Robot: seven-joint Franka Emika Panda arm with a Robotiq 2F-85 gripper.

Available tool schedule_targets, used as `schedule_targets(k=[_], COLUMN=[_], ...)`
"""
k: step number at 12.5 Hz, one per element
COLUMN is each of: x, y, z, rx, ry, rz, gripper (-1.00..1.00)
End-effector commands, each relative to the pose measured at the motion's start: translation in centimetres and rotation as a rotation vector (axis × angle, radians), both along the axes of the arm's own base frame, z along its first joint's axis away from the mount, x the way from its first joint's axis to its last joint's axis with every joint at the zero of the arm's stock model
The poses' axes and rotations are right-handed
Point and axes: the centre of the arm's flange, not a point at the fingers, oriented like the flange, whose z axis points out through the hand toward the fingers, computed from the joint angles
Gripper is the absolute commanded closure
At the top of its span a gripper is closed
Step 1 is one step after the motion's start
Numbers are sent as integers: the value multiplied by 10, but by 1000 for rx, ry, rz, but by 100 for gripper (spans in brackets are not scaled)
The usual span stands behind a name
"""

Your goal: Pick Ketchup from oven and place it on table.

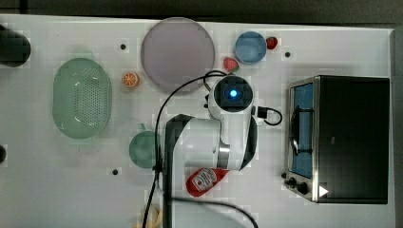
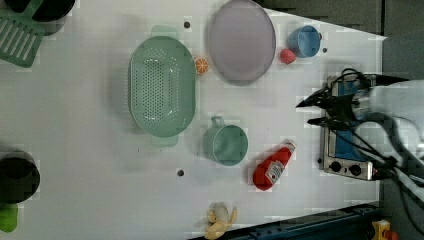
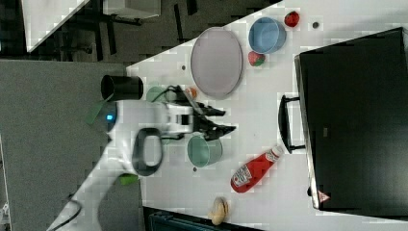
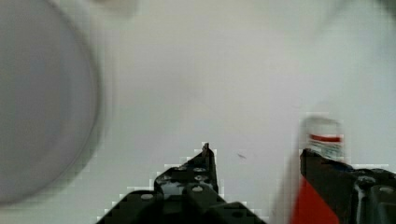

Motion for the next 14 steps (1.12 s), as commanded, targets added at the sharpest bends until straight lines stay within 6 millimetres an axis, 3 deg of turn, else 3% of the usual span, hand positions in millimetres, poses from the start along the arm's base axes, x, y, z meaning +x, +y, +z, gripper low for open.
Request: schedule_targets(k=[1,4,6,7,9,10,12,13,14], x=[6,7,2,3,12,28,43,47,47], y=[13,23,24,24,23,22,25,24,24], z=[-19,-54,-65,-62,-42,8,85,145,175], rx=[18,34,31,30,32,39,56,70,77], ry=[-17,-27,-33,-48,-98,-196,-332,-414,-434], rz=[16,-1,3,3,1,-18,-30,-29,-28], gripper=[-26,-27,-74,-100,-100,-100,-100,-100,-100])
